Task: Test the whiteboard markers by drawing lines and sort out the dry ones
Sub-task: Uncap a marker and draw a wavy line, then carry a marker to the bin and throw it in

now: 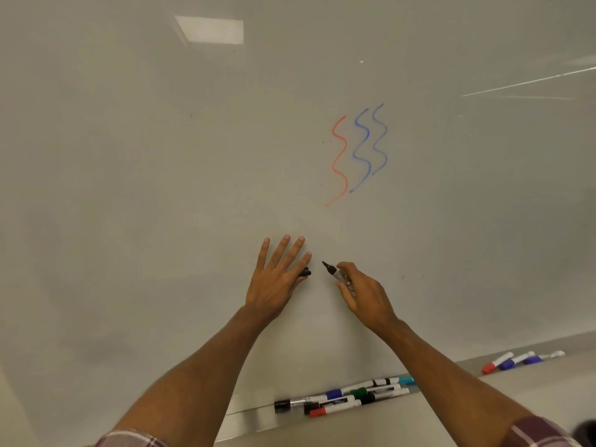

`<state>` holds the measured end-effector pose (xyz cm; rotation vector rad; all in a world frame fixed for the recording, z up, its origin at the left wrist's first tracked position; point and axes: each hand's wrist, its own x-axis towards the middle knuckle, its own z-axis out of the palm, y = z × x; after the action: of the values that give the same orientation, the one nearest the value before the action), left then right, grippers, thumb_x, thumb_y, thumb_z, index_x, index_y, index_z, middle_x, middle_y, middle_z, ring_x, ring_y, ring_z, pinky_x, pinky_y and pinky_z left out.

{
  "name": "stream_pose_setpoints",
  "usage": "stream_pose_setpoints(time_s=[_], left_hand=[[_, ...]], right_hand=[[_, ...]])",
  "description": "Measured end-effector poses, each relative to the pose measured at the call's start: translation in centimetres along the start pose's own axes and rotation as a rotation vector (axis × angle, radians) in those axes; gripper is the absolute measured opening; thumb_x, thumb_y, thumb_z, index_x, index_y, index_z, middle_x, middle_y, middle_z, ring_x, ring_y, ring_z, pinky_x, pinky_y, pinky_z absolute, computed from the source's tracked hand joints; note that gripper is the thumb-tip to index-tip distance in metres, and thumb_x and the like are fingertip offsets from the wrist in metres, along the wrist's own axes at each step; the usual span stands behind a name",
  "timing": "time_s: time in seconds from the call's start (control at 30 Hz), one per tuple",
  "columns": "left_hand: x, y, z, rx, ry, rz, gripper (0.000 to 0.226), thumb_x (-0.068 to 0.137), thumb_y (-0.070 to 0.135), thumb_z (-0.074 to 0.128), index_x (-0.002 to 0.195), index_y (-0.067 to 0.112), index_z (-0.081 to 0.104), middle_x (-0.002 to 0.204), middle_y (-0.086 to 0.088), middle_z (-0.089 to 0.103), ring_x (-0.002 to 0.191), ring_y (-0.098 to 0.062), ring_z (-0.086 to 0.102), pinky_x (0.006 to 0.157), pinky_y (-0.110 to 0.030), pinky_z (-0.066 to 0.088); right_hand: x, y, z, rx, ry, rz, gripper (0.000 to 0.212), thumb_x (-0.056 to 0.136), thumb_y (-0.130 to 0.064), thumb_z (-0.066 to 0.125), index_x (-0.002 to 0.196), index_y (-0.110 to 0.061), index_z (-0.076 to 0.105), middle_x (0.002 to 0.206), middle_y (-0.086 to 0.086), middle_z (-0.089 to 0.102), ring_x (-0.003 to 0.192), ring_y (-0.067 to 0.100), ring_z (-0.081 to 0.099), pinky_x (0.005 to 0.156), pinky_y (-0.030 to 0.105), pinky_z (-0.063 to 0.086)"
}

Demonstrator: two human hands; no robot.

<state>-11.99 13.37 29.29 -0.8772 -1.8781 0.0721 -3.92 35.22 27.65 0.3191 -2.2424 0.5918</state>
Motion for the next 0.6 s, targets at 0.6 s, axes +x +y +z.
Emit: stream_pose_setpoints(time_s=[0.6], left_hand=[[-1.5,7.9,3.1,-0.215,-0.125,0.136,0.057,0.082,0.03,0.077,0.135,0.017,0.058,0.146,-0.012,0.049,0.134,-0.035,0.045,0.11,-0.061,0.02]], right_hand=[[-7.0,2.8,-1.6,-0.206,-0.117,-0.025,0.027,0.086,-0.011,0.067,0.112,-0.014,0.066,0.097,0.003,0.071,0.08,0.019,0.067,0.07,0.031,0.054]])
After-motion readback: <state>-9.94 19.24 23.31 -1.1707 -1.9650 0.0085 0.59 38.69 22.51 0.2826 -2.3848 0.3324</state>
